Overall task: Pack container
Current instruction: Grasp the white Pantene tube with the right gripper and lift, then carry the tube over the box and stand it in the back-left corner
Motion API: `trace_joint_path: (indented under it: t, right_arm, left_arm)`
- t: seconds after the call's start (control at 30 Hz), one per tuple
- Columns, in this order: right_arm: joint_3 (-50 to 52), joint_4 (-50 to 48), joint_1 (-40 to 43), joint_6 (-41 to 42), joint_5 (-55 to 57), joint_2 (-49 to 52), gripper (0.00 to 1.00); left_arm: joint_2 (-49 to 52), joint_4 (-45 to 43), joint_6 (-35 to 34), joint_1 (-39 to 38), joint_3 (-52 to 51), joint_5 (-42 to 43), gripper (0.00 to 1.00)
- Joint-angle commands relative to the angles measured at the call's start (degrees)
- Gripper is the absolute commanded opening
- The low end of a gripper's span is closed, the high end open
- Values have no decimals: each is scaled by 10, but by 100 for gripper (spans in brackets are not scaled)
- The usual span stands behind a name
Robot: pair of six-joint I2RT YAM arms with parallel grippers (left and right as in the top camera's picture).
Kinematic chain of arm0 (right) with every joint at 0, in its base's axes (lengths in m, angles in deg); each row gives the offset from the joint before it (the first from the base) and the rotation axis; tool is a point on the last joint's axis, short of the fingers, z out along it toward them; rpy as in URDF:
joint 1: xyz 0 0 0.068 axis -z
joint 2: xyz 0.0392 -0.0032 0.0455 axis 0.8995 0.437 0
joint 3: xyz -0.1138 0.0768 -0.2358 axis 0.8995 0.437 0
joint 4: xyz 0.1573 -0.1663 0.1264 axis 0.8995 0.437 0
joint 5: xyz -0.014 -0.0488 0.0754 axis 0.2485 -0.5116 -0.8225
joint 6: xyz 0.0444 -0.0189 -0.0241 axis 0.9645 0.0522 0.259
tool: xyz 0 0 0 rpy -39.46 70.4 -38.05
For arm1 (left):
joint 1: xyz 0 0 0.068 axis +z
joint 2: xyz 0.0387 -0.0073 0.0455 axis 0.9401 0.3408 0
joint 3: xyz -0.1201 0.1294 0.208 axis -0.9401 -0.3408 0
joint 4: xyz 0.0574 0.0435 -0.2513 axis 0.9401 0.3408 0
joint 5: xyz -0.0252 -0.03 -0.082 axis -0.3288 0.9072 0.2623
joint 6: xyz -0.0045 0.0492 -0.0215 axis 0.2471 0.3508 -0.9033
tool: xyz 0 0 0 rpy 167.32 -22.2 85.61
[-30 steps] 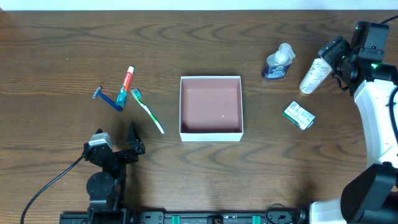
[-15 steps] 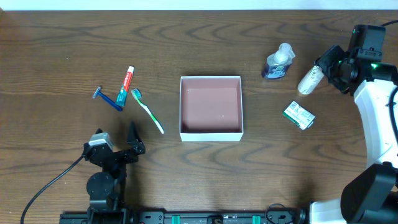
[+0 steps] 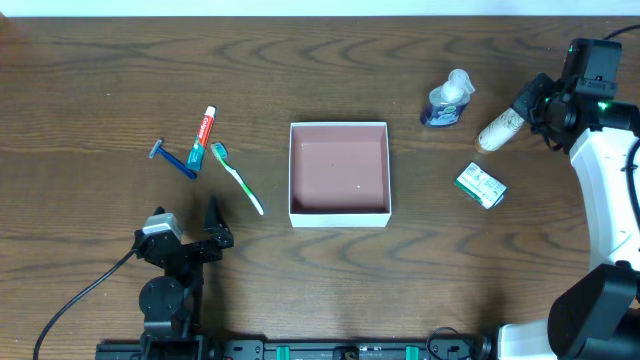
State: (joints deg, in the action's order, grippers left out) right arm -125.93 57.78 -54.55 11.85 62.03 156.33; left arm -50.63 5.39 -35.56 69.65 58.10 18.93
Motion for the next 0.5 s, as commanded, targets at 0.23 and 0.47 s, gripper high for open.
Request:
trace_joint_path:
  t: [0.23, 0.47]
  right_arm:
    - [-69, 32, 36, -122, 24, -53, 1]
    - [-192, 99, 31, -181, 20, -109, 1]
  left_arm:
    - [0, 21, 12, 0, -12, -5, 98]
    - [0, 21, 12, 0, -12, -5, 98]
